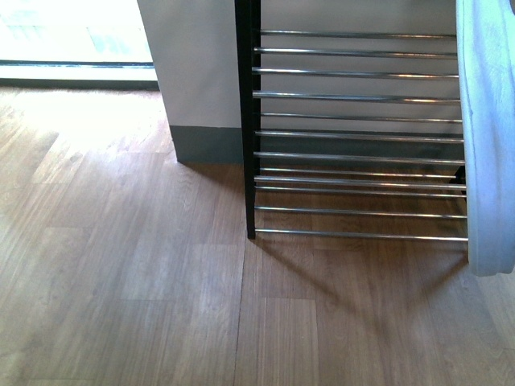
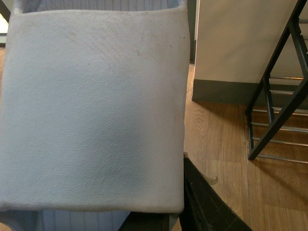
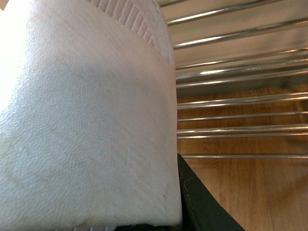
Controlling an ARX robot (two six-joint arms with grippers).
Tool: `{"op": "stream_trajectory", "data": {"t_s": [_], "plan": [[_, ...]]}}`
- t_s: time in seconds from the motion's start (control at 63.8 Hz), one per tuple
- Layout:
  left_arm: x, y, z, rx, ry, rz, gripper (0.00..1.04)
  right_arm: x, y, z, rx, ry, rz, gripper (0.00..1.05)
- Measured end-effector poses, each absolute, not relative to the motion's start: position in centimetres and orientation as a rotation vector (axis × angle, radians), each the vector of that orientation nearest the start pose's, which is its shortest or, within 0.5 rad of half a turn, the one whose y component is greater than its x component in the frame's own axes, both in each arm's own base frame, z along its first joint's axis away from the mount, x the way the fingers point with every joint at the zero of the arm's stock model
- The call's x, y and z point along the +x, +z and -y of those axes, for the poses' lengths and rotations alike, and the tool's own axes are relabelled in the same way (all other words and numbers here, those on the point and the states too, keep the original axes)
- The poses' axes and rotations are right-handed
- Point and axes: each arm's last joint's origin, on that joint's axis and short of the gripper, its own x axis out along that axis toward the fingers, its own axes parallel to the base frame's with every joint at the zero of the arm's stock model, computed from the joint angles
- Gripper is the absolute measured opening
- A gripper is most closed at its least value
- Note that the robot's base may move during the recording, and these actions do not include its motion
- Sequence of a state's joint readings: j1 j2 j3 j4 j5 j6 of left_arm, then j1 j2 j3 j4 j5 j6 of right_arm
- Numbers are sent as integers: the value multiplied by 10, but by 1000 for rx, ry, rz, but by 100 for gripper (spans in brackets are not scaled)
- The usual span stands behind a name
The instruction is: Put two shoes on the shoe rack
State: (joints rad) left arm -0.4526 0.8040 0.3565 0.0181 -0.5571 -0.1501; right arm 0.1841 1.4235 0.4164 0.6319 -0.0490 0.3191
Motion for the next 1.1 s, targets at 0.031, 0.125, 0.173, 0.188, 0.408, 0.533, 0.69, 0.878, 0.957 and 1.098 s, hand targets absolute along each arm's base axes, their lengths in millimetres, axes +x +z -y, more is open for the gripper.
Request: {"op": "stream_trajectory", "data": {"t_s": [0.031, 0.125, 0.173, 0.188, 0.408, 0.533, 0.69, 0.878, 0.957, 1.098], "plan": [[157, 203, 60, 59, 130, -367, 2, 248, 154, -48, 289, 169, -409, 2], [157, 203, 60, 59, 130, -367, 2, 248, 154, -48, 288, 169, -409, 2], [157, 203, 60, 60, 131, -367, 2, 248, 154, -48, 288, 169, -409, 2], [157, 203, 60, 60, 131, -367, 2, 248, 154, -48, 288, 169, -408, 2], [157, 203, 60, 60, 131, -366, 2, 248, 154, -48, 288, 170, -409, 2], [157, 203, 60, 60, 131, -367, 2, 248, 154, -48, 288, 169, -408, 2], [157, 203, 60, 60, 130, -367, 2, 248, 154, -48, 288, 170, -409, 2], [157, 203, 60, 60, 130, -367, 2, 248, 154, -48, 288, 169, -408, 2], [157, 203, 60, 61, 130, -367, 2, 248, 154, -48, 288, 169, -408, 2], [157, 203, 60, 61, 130, -367, 2, 259, 161, -57, 209, 344, -223, 2]]}}
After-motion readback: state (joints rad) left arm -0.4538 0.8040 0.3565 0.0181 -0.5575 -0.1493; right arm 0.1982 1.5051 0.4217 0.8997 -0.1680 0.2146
